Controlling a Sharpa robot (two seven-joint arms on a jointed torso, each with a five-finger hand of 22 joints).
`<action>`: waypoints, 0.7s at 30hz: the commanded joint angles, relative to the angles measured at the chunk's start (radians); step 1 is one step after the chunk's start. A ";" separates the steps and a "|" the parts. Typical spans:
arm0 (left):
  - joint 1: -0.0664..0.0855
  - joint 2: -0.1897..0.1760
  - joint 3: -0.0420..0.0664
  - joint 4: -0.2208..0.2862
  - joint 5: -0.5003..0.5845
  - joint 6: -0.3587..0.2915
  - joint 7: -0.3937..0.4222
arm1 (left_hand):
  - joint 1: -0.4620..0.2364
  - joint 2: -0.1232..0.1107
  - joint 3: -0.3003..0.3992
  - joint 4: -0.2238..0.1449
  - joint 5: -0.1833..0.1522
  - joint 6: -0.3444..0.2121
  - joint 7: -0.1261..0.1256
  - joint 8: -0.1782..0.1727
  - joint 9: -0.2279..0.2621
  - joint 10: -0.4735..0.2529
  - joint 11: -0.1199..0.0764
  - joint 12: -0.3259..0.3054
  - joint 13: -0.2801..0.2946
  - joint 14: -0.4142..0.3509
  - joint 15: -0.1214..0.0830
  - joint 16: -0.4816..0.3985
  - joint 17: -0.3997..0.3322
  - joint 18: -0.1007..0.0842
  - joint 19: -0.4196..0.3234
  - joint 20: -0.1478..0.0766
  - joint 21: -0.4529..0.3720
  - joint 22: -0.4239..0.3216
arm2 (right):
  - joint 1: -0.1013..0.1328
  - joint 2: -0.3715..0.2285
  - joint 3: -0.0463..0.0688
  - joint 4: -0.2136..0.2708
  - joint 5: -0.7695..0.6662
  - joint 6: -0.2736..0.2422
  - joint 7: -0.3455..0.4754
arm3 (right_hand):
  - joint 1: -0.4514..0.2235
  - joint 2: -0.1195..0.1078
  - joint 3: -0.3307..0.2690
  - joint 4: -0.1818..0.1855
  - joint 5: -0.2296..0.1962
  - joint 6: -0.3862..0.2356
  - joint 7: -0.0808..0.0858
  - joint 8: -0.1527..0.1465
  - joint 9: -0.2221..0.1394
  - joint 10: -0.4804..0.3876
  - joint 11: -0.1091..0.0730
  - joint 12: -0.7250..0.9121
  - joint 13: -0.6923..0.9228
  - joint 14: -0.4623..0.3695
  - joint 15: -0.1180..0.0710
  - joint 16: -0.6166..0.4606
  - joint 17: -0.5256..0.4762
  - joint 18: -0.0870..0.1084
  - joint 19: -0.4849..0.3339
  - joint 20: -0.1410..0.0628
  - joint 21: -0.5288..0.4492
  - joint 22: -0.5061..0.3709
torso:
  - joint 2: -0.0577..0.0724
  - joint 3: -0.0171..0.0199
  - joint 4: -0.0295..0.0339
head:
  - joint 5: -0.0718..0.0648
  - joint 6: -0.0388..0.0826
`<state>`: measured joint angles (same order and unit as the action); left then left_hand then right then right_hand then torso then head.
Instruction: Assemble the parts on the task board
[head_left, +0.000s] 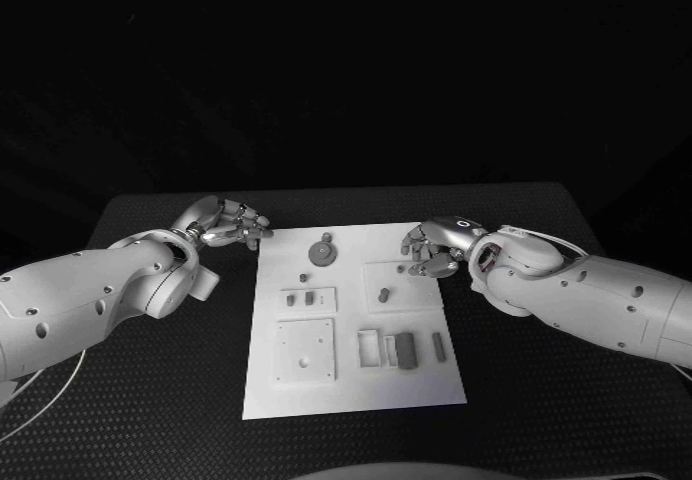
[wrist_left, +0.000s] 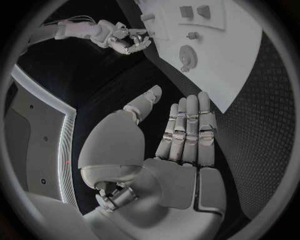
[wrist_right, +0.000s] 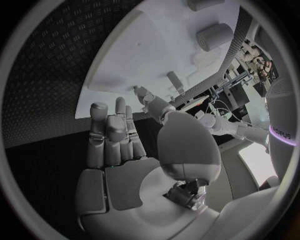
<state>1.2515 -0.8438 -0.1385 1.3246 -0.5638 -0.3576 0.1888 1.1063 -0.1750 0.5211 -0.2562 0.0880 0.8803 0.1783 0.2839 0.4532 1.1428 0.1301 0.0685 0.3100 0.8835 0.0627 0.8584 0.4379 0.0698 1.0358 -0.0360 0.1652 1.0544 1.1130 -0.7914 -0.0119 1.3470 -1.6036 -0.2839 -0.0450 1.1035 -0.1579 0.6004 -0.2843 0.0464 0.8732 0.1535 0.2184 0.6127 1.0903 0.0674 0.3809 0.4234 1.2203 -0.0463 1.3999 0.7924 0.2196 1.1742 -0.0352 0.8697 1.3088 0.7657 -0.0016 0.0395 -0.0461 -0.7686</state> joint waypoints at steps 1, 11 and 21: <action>0.001 0.000 0.001 0.006 0.103 0.016 0.055 | -0.010 0.003 -0.007 -0.004 -0.005 -0.010 0.001 0.004 0.002 -0.008 0.001 0.000 -0.002 -0.008 0.009 -0.024 -0.003 -0.008 -0.009 0.007 -0.019 -0.017 | -0.004 0.006 -0.001 0.000 -0.094 0.017 0.005 | 0.013 0.001 -0.005 -0.002 0.001 0.021 0.012 0.007 0.001 0.010 -0.001 -0.007 -0.006 0.007 0.002 0.002 -0.002 0.042 0.000 -0.005 0.005 0.015 | 0.000 0.0000 0.0010 | 0.003 -0.003; 0.001 0.000 0.001 0.006 0.127 0.022 0.063 | -0.011 0.006 -0.009 -0.006 -0.004 -0.011 0.001 0.005 0.003 -0.012 0.003 0.000 -0.003 -0.016 0.019 -0.054 -0.003 -0.008 -0.017 0.017 -0.041 -0.036 | -0.018 0.030 -0.006 -0.013 -0.119 0.009 -0.003 | 0.014 0.002 -0.007 -0.001 0.001 0.024 0.011 0.008 0.000 0.025 -0.002 -0.024 -0.021 0.012 0.001 0.002 -0.003 0.042 0.005 -0.006 0.005 0.014 | 0.000 -0.0006 0.0008 | 0.009 -0.007; 0.002 0.002 0.001 0.005 0.128 0.028 0.059 | -0.013 0.007 -0.010 -0.006 -0.004 -0.012 0.002 0.006 0.003 -0.013 0.003 0.000 -0.003 -0.016 0.020 -0.059 -0.002 -0.008 -0.016 0.019 -0.044 -0.040 | -0.019 0.041 -0.009 -0.018 -0.119 0.013 -0.001 | 0.028 0.035 0.001 -0.004 0.001 0.038 0.005 0.016 0.002 0.044 -0.005 -0.037 -0.033 0.015 -0.002 0.002 -0.005 0.042 0.007 -0.008 0.004 0.013 | 0.000 -0.0009 -0.0003 | 0.012 -0.009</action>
<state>1.2515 -0.8437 -0.1386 1.3277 -0.4514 -0.3457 0.2313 1.1023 -0.1709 0.5171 -0.2602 0.0880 0.8734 0.1784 0.2838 0.4549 1.1393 0.1336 0.0686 0.3081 0.8699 0.0766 0.8052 0.4345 0.0703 1.0218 -0.0251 0.1247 1.0158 1.0951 -0.7523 -0.0200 1.3304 -1.7026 -0.2820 -0.0476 1.1326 -0.1287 0.5977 -0.2869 0.0464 0.8981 0.1534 0.2295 0.6140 1.1229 0.0606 0.3484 0.3913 1.2309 -0.0464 1.3999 0.7882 0.2152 1.1826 -0.0344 0.8697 1.3088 0.7664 -0.0025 0.0394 -0.0350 -0.7774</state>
